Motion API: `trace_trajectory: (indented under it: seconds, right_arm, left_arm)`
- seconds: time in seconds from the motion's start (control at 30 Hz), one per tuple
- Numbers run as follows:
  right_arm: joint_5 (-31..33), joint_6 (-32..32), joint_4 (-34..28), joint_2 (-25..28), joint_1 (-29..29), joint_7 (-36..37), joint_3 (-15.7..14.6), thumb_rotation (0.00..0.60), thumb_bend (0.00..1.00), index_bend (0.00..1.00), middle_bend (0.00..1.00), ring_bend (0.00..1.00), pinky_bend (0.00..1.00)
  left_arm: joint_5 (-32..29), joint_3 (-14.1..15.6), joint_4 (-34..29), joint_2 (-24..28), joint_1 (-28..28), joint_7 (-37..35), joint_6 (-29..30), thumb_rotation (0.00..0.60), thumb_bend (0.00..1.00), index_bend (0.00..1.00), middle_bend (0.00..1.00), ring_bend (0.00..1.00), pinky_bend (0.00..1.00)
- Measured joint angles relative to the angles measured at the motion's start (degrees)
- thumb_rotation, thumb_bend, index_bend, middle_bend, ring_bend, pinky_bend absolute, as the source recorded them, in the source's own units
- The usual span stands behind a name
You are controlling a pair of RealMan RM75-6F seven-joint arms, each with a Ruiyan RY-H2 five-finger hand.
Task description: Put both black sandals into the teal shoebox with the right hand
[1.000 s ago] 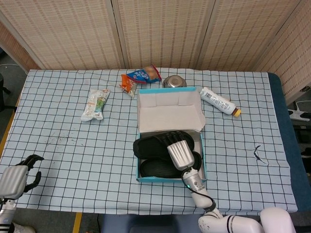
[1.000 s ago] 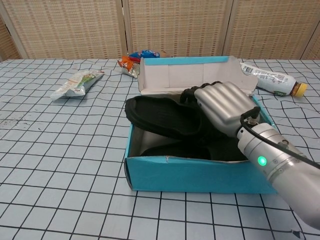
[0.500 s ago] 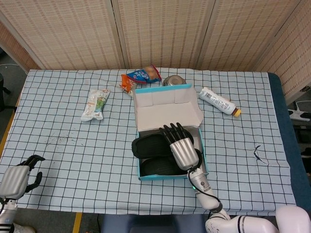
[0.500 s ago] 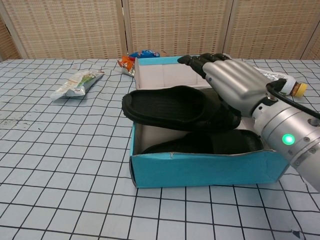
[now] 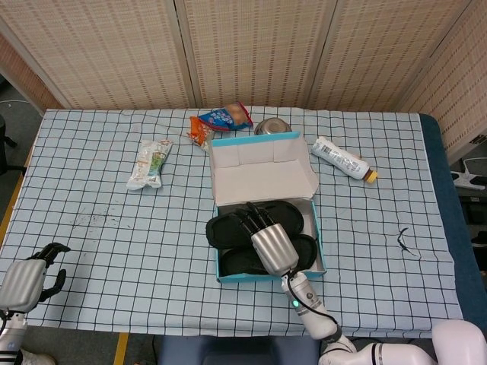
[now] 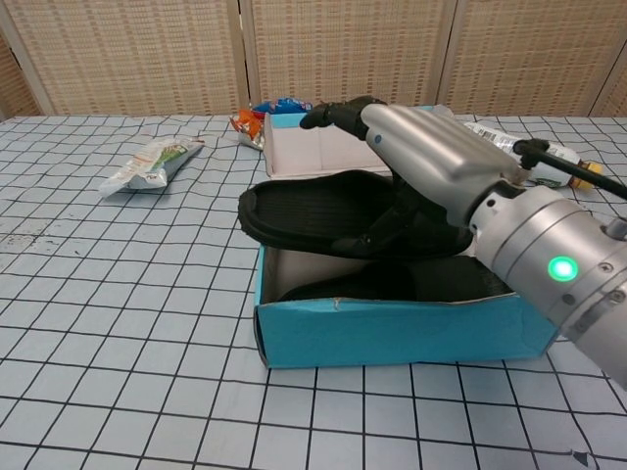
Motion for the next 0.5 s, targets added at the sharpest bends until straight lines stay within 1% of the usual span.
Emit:
trace_trajectory:
  seconds: [0.03, 0.07, 0.13, 0.23, 0.3, 0.5]
  right_arm:
    - [-0.05, -0.02, 0.27, -0.44, 0.18, 0.03, 0.07, 0.6, 0.35, 0.25, 0.22, 0.08, 0.23]
    - [-0.2, -0.02, 0.8, -1.02, 0.42, 0.11, 0.17, 0.6, 0.42, 0.29, 0.27, 0.12, 0.26]
    - [-0.6, 0.04, 1.99, -1.84, 0.8, 0.37, 0.29, 0.6, 0.5, 0.35, 0.33, 0.17, 0.31]
    - [-1.06, -0.1, 4.87, -3.34, 1.46, 0.93, 0.39, 0.6, 0.6, 0.41, 0.36, 0.2, 0.33]
    - [-1.0, -0.47, 7.14, -4.46, 1.9, 1.46, 0.47, 0.6, 0.64, 0.42, 0.37, 0.21, 0.34]
    - [0.3, -3.13, 12.9, -6.77, 3.12, 3.53, 0.36, 0.6, 0.65, 0.43, 0.37, 0.21, 0.34]
  left_arm:
    - [-0.01, -0.01, -0.06, 0.02, 0.0, -0.07, -0.01, 0.6, 0.51, 0.28, 0.23, 0.41, 0.57]
    - [0.02, -0.01, -0.05, 0.02, 0.0, -0.1, -0.01, 0.6, 0.51, 0.28, 0.23, 0.41, 0.57]
    - [0.15, 0.03, 0.02, 0.03, 0.0, -0.07, 0.06, 0.6, 0.51, 0.28, 0.23, 0.41, 0.57]
    - [-0.05, 0.0, 0.0, 0.08, 0.01, -0.18, -0.03, 0.6, 0.5, 0.28, 0.23, 0.41, 0.57]
    - [0.0, -0.02, -0.12, 0.14, 0.03, -0.3, 0.05, 0.6, 0.5, 0.28, 0.23, 0.41, 0.57]
    - [0.21, -0.02, -0.12, 0.23, 0.1, -0.6, 0.28, 0.6, 0.5, 0.28, 0.23, 0.41, 0.57]
